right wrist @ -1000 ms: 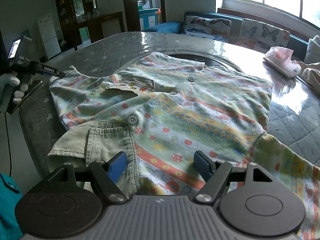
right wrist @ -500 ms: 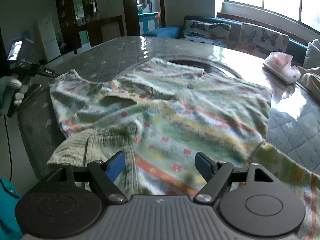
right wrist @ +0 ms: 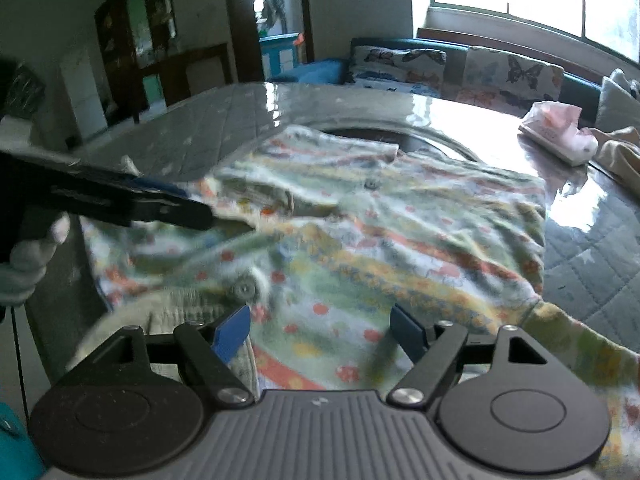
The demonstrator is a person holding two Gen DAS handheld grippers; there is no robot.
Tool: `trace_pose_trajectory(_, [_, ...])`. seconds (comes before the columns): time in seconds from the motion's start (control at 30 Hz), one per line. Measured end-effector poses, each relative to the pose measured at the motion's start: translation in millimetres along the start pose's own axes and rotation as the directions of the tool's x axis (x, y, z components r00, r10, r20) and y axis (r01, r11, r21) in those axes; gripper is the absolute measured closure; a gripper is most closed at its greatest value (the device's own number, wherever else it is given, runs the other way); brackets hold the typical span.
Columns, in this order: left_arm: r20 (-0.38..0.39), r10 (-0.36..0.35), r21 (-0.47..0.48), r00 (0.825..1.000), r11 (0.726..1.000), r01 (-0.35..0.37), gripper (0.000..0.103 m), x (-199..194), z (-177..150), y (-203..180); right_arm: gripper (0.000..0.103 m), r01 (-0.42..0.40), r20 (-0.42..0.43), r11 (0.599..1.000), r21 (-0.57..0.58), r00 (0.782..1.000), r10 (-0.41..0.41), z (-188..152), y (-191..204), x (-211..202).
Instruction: Fold clothes
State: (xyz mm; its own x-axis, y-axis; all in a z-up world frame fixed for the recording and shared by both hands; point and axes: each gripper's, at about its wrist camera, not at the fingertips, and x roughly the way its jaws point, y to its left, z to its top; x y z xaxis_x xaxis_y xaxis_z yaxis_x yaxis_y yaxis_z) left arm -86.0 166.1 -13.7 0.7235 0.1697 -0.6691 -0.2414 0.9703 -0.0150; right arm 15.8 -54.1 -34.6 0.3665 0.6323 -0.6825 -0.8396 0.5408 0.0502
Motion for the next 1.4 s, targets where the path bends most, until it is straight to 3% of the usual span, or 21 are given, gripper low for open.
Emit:
trace_pose_trajectory(0.1, [-0.007,-0.027,0.066,1.000,0.997,0.027,0.067,10.1,-4.0,-24.0,0.024,0.029,-0.013,0.999,-0.034,0.999,-0.030,-4.8,0.6,-2.7])
trace_pose_trajectory(0.2, [0.021,0.018,0.111,1.000,0.994,-0.020,0.075,5.8,-9.5,-14.4,0.021,0.042,-0.016,0.998,-0.036,0.999,-0.042,-9.8,-6.1,-7.5])
trace_pose_trajectory(0.37, [0.020,0.039,0.132,0.999,0.990,-0.042,0.075,10.9,-7.5,-12.9,0.021,0.063,-0.019,0.998,-0.012,0.998,-0.063,-14.9,-17.1,-14.6])
trace_pose_trajectory(0.43, [-0.010,0.000,0.074,1.000,0.997,0.001,0.065,8.8,-0.4,-10.4,0.021,0.072,-0.016,0.997,0.007,0.997,-0.071,-15.4,-19.3,-18.5])
trace_pose_trajectory(0.47, [-0.020,-0.027,0.042,0.999,0.999,0.028,0.055,6.4,3.1,-9.3,0.021,0.070,-0.008,0.997,0.017,0.998,-0.070,-15.5,-19.1,-21.4])
trace_pose_trajectory(0.53, [-0.012,-0.086,0.003,0.996,0.996,0.086,0.050,-1.7,8.8,-12.3,0.021,0.056,0.007,0.998,0.035,0.998,-0.056,-15.2,-18.3,-25.6])
trace_pose_trajectory(0.6, [0.012,-0.136,0.013,0.991,0.991,0.136,0.032,-9.0,12.8,-21.7,0.021,0.048,0.001,0.998,0.028,0.999,-0.048,-17.3,-14.6,-25.6])
trace_pose_trajectory(0.7, [0.042,-0.174,0.054,0.984,0.984,0.171,0.021,-13.5,16.3,-38.7,0.021,0.055,-0.009,0.998,0.002,0.998,-0.055,-23.6,-9.7,-25.7])
trace_pose_trajectory(0.9, [0.013,-0.255,0.087,0.967,0.963,0.253,0.017,-1.1,10.8,-64.2,0.021,0.058,-0.003,0.998,0.027,0.998,-0.058,-33.5,-12.5,-41.0])
trace_pose_trajectory(1.07, [-0.055,-0.235,0.139,0.970,0.960,0.241,0.015,13.8,-6.3,-75.7,0.021,0.038,0.023,0.996,0.078,0.999,-0.040,-37.2,-19.5,-59.0])
trace_pose_trajectory(1.27, [-0.035,-0.261,0.146,0.965,0.954,0.264,0.009,5.0,-2.8,-79.0,0.021,0.134,0.066,0.974,0.182,0.987,-0.148,-43.3,-46.5,-83.9])
trace_pose_trajectory(1.4, [0.026,-0.298,0.164,0.954,0.943,0.290,0.000,-8.9,6.8,-85.7,0.022,0.268,0.048,0.913,0.307,0.954,-0.296,-57.6,-84.8,-99.6])
